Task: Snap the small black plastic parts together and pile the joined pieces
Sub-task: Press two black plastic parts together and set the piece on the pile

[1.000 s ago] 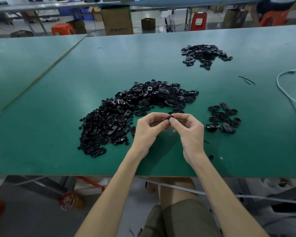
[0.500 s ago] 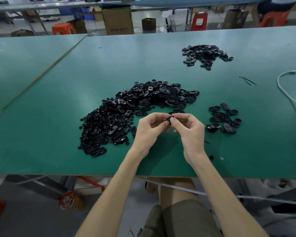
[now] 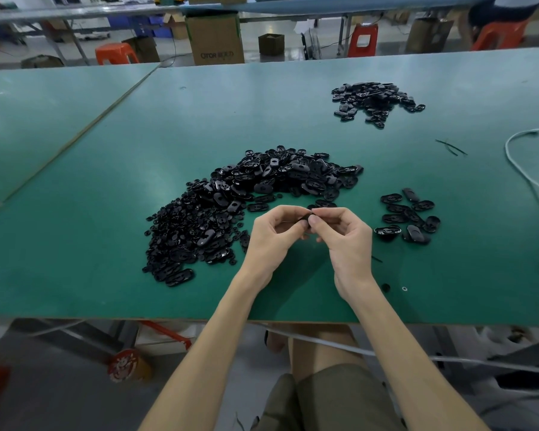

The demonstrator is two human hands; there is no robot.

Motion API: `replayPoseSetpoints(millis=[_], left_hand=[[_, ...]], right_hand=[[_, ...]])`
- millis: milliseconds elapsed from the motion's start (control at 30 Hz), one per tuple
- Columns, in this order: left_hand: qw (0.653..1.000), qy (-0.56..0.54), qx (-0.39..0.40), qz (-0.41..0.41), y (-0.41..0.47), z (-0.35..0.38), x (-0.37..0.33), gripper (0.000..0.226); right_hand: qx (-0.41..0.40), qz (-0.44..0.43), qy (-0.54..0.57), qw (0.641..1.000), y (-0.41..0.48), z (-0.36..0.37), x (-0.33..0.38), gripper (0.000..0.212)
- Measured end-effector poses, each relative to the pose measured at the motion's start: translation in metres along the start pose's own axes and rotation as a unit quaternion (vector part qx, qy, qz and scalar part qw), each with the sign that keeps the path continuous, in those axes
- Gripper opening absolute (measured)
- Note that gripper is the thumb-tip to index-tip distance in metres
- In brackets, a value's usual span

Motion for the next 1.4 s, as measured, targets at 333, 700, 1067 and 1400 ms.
replayPoseSetpoints(millis=[333, 700, 1067, 1400], left_hand=[[1.0, 0.006, -0.026, 0.001, -0.0018, -0.0007, -0.0023, 0.022], [0.999, 0.036, -0.028, 0.001, -0.0017, 0.0001, -0.0042, 0.024], [0.996, 0.075, -0.039, 0.007, -0.0006, 0.0002, -0.0039, 0.022], [1.0, -0.025, -0.005, 0.005, -0.0009, -0.0013, -0.0023, 0.02]], right_hand=[[0.011, 0.001, -0.026, 1.0, 0.0, 0.0033, -0.0015, 0.011], [0.004, 0.004, -0.029, 1.0, -0.0012, 0.0035, -0.0002, 0.012], [-0.002, 0.002, -0.041, 0.999, -0.0001, 0.0023, -0.0018, 0.013], [-0.025, 0.002, -0.01, 1.0, 0.0006, -0.0031, -0.0011, 0.014]])
Point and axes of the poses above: each hand's wrist, its own y-axis towards the middle knuckle, its own z-axis out of the palm, x = y × z, the point moved 6 cm from there along y, towards the middle knuckle, and after that the axes turned 13 degrees about y, right-handed, at the moved point
